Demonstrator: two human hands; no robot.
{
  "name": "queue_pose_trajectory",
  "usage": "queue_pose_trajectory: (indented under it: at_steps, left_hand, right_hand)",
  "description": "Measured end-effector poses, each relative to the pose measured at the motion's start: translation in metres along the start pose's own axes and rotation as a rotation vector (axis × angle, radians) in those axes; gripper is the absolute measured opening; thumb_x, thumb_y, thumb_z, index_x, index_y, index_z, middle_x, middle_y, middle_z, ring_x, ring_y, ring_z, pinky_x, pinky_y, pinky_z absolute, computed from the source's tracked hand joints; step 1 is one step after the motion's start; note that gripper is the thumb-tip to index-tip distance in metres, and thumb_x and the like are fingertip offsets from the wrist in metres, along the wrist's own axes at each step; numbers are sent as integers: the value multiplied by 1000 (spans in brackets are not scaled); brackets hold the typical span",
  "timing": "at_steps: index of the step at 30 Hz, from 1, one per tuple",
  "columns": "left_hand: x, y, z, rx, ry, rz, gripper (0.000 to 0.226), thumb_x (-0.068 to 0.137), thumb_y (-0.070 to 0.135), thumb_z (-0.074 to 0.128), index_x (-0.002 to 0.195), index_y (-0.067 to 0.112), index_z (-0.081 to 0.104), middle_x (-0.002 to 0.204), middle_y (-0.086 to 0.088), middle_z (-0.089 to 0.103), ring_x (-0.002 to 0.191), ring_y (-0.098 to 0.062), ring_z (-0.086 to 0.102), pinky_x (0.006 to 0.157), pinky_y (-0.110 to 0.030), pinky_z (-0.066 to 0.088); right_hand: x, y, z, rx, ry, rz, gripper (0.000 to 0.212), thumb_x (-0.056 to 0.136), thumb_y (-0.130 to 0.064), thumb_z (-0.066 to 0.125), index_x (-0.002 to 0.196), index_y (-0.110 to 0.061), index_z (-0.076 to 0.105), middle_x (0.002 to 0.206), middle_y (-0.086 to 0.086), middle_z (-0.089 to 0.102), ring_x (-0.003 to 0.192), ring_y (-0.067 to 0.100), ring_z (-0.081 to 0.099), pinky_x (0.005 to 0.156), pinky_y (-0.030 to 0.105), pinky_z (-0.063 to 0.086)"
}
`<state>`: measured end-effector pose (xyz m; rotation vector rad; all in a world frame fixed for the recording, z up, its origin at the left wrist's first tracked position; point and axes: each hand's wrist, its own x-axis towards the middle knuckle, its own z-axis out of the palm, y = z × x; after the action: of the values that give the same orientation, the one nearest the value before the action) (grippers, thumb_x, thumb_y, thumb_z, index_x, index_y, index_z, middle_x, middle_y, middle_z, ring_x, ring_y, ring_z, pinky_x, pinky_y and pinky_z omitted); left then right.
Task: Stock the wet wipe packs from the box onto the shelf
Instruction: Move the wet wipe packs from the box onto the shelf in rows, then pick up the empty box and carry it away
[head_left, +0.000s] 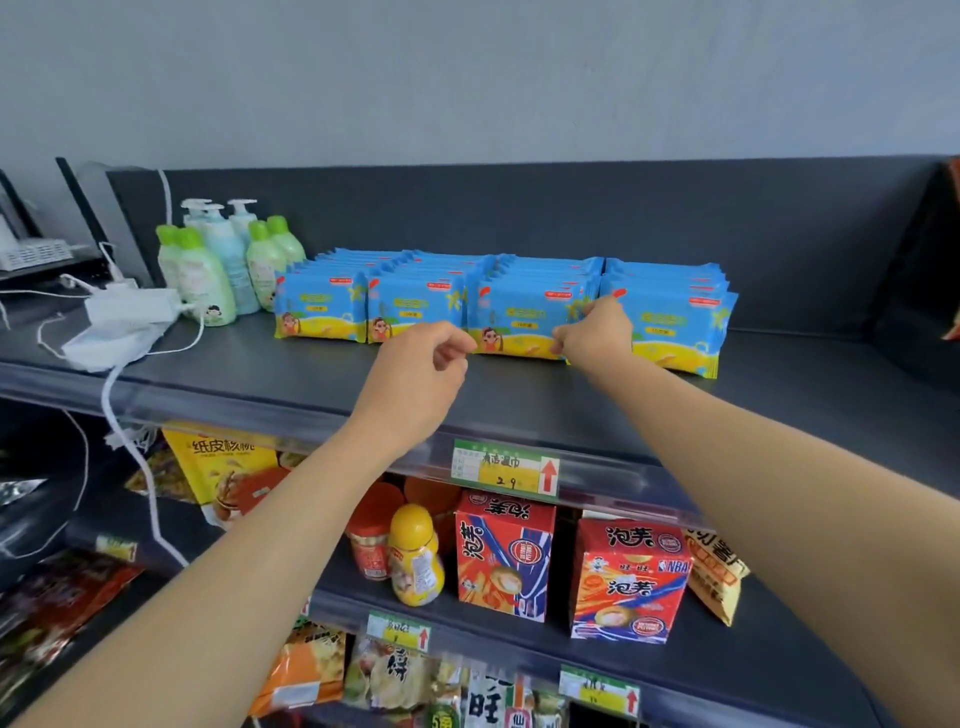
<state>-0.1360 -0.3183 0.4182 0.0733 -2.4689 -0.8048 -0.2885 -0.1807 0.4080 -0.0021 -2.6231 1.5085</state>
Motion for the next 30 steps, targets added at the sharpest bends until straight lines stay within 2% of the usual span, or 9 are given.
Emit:
queue_pose_trajectory:
  at_steps: [4, 7, 11, 13, 16, 19, 25, 27, 30]
  left_hand:
    - [-4, 7, 4, -33, -18, 4, 20, 91, 7, 53, 103, 15, 67, 96, 5, 63, 93, -13, 60, 74, -7, 41]
    - [-12, 20, 8, -60, -30, 37, 19, 92, 8, 54, 104, 14, 67, 97, 5, 63, 93, -12, 60, 74, -7, 41]
    - [-32, 45, 22, -98, -54, 77, 19, 91, 7, 55, 103, 14, 68, 93, 6, 62, 88, -9, 57, 70, -3, 41]
    - [-49, 58, 34, -119, -86, 96, 18, 89, 6, 56, 101, 13, 68, 91, 5, 62, 85, -10, 58, 73, -7, 43]
    - [-81, 78, 61, -125, -153, 118, 19, 87, 5, 56, 100, 11, 69, 90, 4, 64, 82, -12, 59, 74, -15, 45]
    - [-120, 97, 100, -131, -253, 86, 19, 86, 4, 57, 100, 12, 69, 88, 3, 63, 78, -12, 57, 76, -22, 46]
    - [-216, 116, 201, -132, -555, -95, 19, 88, 2, 55, 103, 7, 66, 87, -4, 59, 80, -19, 55, 75, -27, 44]
    - [-250, 114, 233, -113, -635, -180, 19, 89, 3, 54, 104, 6, 66, 93, -9, 63, 89, -26, 60, 77, -26, 43]
    - [-294, 108, 273, -35, -766, -295, 22, 91, 6, 52, 109, 6, 64, 111, -10, 65, 101, -25, 60, 75, -23, 40]
  right_hand:
    - [-13, 1, -13, -10, 78, -70, 39, 86, -1, 57, 123, -3, 43, 120, 14, 57, 106, 30, 59, 75, 32, 47]
    - [-40, 2, -32, 18, 75, -214, 32, 89, -4, 52, 121, -5, 52, 108, 7, 56, 100, 23, 57, 74, 27, 44]
    - [-89, 13, -65, 29, 85, -368, 22, 89, -8, 52, 108, -10, 62, 90, -2, 57, 82, 12, 52, 55, 3, 38]
    - [-116, 29, -85, 11, 99, -414, 17, 89, -9, 54, 102, -11, 65, 84, -5, 58, 78, 9, 52, 56, 0, 36]
    - [-154, 66, -116, -41, 89, -430, 18, 89, -11, 55, 101, -12, 68, 84, -7, 60, 78, 6, 54, 65, 7, 39]
    - [-184, 118, -143, -131, 45, -374, 21, 88, -11, 57, 105, -12, 70, 89, -6, 63, 80, 6, 55, 75, 13, 40]
    - [-233, 254, -190, -285, -120, -99, 22, 91, -13, 53, 107, -9, 68, 101, 10, 70, 85, 24, 62, 76, 30, 47]
    - [-245, 305, -197, -356, -218, 27, 23, 93, -13, 50, 110, -7, 65, 106, 12, 68, 85, 26, 61, 75, 31, 49]
    - [-258, 371, -202, -490, -336, 174, 25, 93, -11, 49, 111, -5, 64, 111, 15, 67, 96, 32, 62, 81, 33, 51]
